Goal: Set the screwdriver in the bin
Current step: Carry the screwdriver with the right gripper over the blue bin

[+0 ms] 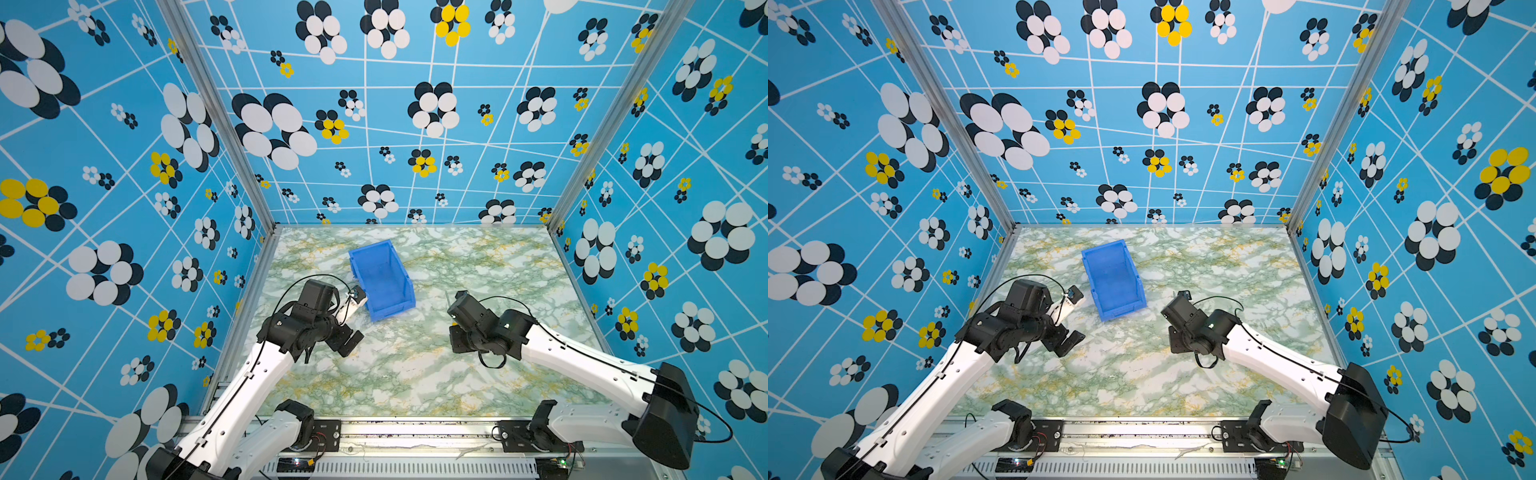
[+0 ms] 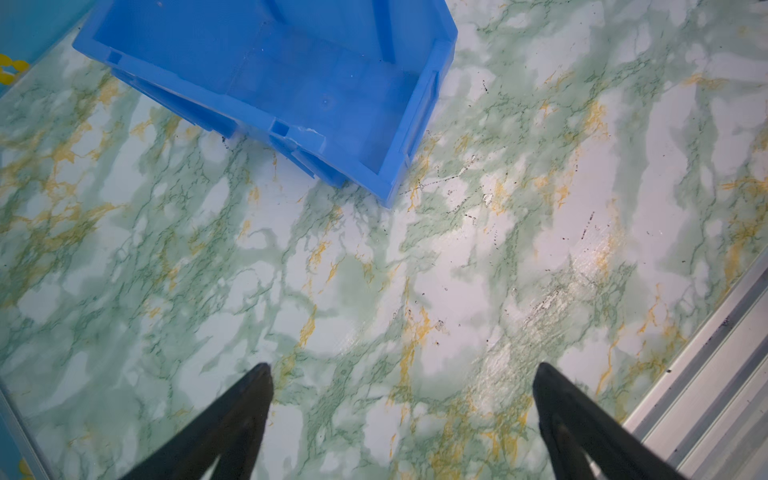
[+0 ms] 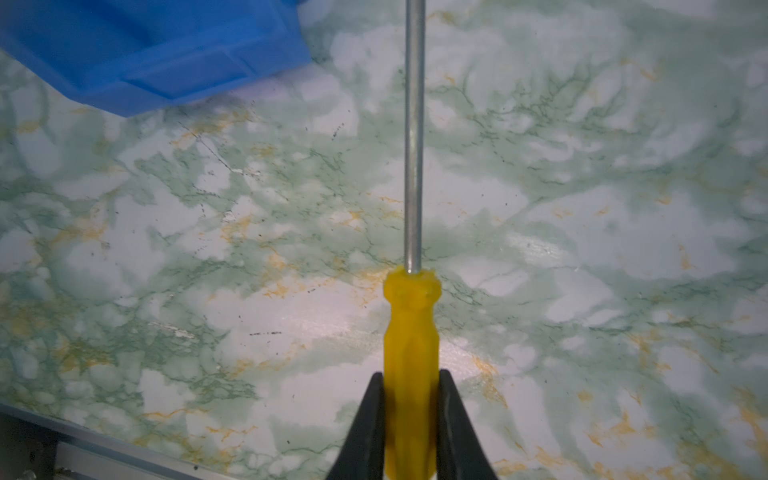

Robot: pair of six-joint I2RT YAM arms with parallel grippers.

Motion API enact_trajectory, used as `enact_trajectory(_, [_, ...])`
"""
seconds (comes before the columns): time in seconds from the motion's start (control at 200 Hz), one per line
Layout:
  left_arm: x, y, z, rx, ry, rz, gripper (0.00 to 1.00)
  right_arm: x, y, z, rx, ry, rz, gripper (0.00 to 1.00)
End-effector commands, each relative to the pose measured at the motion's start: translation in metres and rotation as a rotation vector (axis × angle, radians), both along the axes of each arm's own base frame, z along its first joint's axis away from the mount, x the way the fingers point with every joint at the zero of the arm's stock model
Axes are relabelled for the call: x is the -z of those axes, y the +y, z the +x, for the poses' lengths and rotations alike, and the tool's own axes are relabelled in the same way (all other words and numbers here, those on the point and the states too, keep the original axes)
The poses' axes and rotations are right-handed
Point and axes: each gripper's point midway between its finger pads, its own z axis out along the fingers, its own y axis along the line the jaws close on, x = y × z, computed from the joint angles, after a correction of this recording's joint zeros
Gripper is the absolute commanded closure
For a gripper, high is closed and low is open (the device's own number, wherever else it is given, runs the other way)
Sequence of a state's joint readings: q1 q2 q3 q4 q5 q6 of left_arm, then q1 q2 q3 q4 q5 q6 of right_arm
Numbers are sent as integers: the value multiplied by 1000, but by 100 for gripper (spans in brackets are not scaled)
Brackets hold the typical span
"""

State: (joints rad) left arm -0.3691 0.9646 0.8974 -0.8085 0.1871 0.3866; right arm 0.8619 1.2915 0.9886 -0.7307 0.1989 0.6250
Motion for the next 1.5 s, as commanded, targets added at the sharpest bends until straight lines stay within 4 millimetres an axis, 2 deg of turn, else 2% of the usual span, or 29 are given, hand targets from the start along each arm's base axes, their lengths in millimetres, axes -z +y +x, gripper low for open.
enact_trajectory(0.0, [11, -1, -11, 30, 42, 11, 1, -14, 16, 9, -69, -17, -14, 92])
enact_trajectory(0.43, [8, 0, -7, 25, 7, 13, 1, -37, 106, 62, -237, -15, 31, 92])
enact_trajectory(0.55, [5, 0, -8, 29, 1, 14, 1, -33, 124, 75, -278, -11, 12, 92])
enact_trajectory(0.57, [4, 0, -9, 30, 3, 12, 1, -40, 130, 80, -286, -26, 21, 92])
enact_trajectory(0.67, [-1, -2, -11, 37, 5, 0, 1, -34, 143, 92, -317, -17, -6, 92])
enact_trajectory(0.865, [-10, -5, -10, 39, 4, -23, 1, -13, 165, 114, -345, -13, -50, 92])
enact_trajectory(1.06, [-13, -7, -9, 42, 4, -32, 1, -11, 181, 135, -360, -39, -83, 92])
enact_trajectory(1.075, [-14, -7, -9, 43, 3, -32, 1, 0, 182, 137, -364, -24, -99, 92])
enact_trajectory(1.14, [-13, -8, -9, 42, 7, -35, 1, 7, 186, 141, -369, -13, -114, 92])
enact_trajectory(1.494, [-11, -10, -6, 36, 11, -44, 1, 43, 192, 163, -370, 33, -153, 90])
